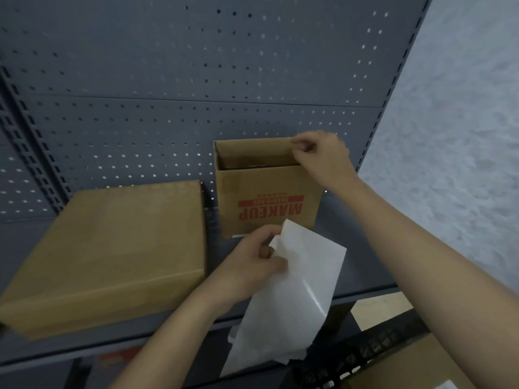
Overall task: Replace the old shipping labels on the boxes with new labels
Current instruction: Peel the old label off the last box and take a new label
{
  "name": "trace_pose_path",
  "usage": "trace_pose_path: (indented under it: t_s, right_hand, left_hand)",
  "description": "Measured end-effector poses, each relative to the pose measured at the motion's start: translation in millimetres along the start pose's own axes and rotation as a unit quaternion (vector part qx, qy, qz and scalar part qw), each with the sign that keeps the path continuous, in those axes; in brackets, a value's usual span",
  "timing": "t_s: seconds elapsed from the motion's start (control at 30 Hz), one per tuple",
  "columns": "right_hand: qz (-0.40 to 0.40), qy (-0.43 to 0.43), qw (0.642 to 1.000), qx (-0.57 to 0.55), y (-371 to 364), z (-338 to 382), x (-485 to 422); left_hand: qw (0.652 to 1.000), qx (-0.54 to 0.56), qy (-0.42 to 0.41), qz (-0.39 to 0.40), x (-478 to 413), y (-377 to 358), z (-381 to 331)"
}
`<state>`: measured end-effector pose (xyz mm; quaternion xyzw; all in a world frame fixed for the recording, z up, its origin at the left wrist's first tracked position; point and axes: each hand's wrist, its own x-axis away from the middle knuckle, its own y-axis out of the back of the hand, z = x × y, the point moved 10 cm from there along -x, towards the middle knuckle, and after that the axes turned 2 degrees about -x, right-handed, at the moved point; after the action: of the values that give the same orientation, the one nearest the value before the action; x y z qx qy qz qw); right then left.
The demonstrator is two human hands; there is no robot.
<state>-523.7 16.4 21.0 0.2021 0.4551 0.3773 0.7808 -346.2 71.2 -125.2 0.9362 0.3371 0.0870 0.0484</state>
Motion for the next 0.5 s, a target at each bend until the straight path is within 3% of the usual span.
trace_pose_path:
  t_s: [0.1,0.23,0.5]
  right_hand:
    - [0.001,0.031,1.0,-0.006,2.7,17.3,10.2]
    - [-0.008,0.048,0.993,-0.103,11.6,42.3,38.0]
    - [0.255,-0.012,0.959,-0.127,-36.6,46.1,95.7]
  left_hand:
    - [1.0,0.01,-0.015,-0.007,10.6,5.3,-3.4]
    - [0.999,0.018,-0.023,-0.014,20.3,11.9,-1.7]
    - [0.997,0.072,-0.034,0.003,31.4,2.8,4.0]
